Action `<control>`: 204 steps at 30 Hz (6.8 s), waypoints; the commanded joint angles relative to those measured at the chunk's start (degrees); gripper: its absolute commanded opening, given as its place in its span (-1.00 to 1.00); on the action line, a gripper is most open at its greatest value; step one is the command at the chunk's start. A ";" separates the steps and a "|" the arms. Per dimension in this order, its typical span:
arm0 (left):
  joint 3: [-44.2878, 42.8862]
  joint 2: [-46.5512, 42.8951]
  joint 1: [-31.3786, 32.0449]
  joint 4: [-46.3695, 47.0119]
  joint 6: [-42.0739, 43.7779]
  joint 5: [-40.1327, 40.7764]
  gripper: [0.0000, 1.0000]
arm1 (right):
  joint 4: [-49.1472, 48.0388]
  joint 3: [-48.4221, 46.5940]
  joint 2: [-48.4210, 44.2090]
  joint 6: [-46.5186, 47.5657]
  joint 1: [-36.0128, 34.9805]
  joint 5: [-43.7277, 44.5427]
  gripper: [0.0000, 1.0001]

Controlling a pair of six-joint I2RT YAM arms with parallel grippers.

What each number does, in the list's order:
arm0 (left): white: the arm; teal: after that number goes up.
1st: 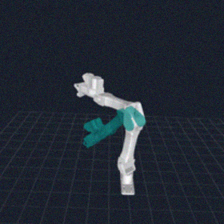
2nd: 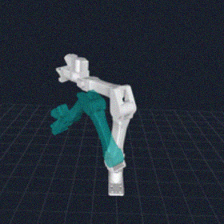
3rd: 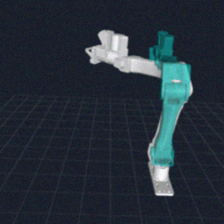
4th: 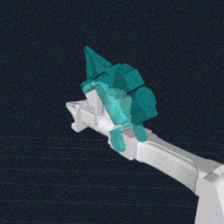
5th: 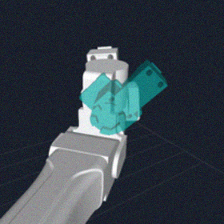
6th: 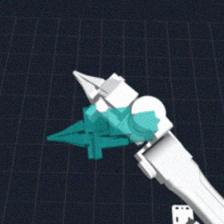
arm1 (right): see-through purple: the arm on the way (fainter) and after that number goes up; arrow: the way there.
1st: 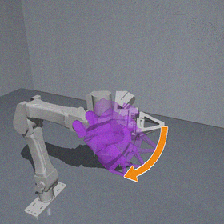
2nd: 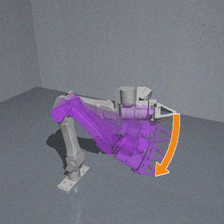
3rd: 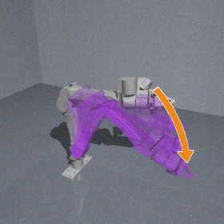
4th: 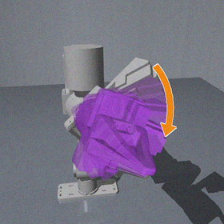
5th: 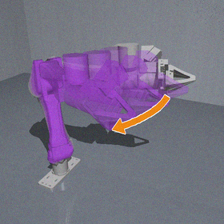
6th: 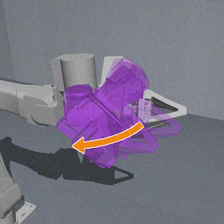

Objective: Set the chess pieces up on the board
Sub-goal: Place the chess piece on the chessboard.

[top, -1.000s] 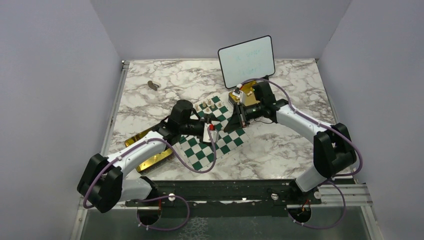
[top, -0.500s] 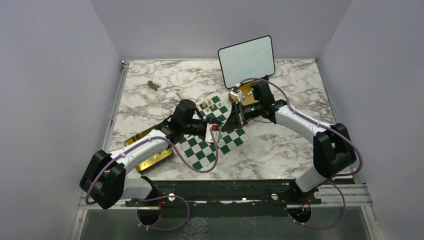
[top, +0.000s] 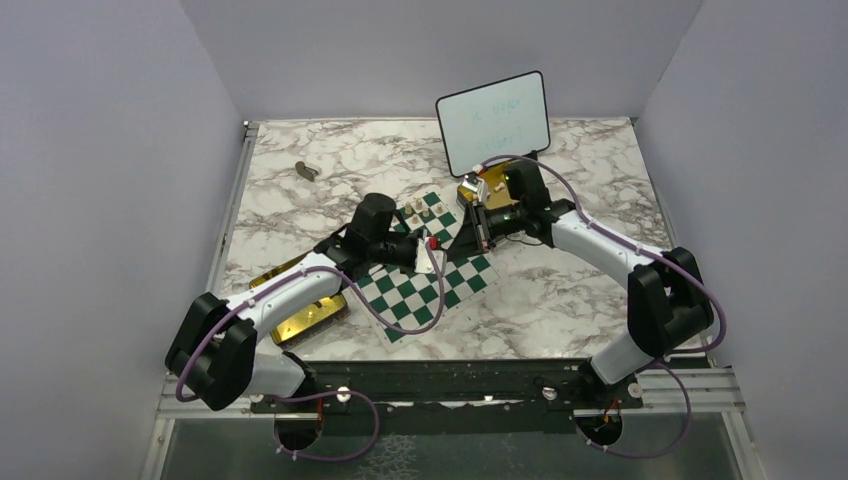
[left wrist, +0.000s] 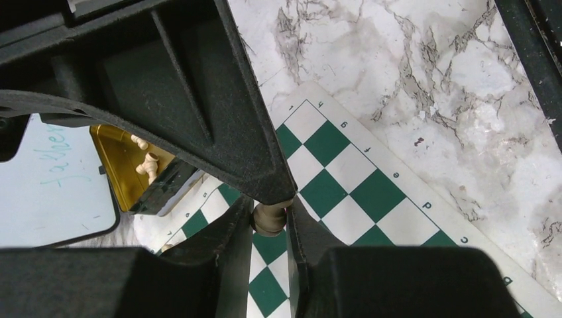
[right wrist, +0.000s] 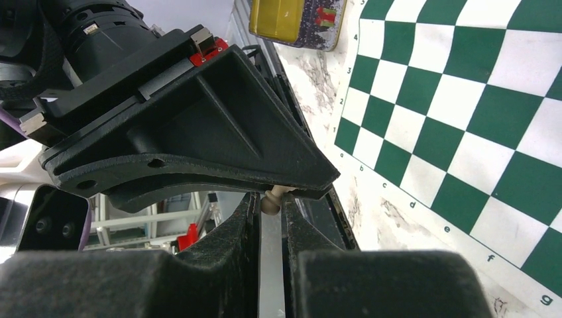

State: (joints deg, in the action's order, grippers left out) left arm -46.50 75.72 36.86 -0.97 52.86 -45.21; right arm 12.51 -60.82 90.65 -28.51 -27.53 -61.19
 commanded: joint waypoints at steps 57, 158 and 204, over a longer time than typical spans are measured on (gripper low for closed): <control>6.31 -2.12 -4.49 21.83 -62.45 16.07 -0.70 | -6.77 -0.90 -7.93 0.83 -9.57 38.07 -0.54; 14.56 -49.55 -5.48 -7.47 -47.65 68.15 0.98 | -10.82 -29.88 35.38 17.01 -22.39 78.94 -0.75; 14.86 -46.60 -5.49 -7.23 -50.00 64.47 0.98 | -1.28 -32.83 26.41 12.34 -22.20 81.66 -0.18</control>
State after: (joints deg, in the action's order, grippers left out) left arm -31.94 27.07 31.55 -9.30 4.34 21.32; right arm 10.61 -94.67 124.18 -15.14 -49.45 17.50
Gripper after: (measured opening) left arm 0.990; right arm 0.410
